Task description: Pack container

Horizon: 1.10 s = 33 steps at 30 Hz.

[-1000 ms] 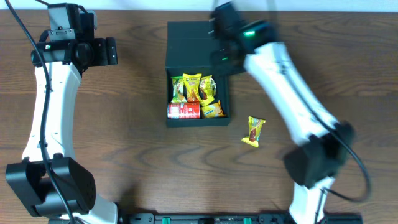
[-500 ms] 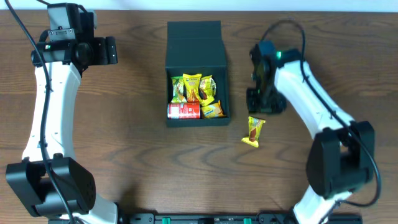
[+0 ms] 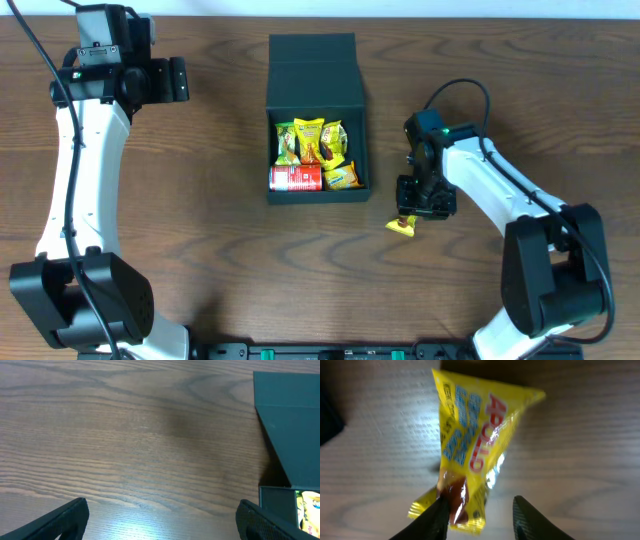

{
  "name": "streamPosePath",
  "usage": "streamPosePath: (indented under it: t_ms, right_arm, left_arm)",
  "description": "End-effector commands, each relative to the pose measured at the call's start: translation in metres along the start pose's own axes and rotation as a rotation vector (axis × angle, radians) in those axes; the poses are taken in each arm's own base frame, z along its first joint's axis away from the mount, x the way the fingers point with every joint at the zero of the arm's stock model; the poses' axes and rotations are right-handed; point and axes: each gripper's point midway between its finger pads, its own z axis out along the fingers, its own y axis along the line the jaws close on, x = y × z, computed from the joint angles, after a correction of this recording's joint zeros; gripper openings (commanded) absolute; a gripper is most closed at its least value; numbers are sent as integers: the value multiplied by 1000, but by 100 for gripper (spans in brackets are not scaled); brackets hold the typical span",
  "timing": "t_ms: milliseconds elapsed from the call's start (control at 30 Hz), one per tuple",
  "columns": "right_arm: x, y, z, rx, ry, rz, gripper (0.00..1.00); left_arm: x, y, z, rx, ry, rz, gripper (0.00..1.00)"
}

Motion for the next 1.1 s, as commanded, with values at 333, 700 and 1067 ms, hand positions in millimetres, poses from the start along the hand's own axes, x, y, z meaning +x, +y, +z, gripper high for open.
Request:
streamPosePath:
  t_ms: [333,700,1067]
  right_arm:
    - [-4,20,2,-103,-25,72,34]
    - [-9,9,2,-38,-60,75,9]
    - [-44,21,-35,-60,-176,66,2]
  left_arm:
    - [-1,-4,3,28,3,-14,95]
    - [2,-5,3,37,15,-15,95]
    - [3,-8,3,51,18,-15,95]
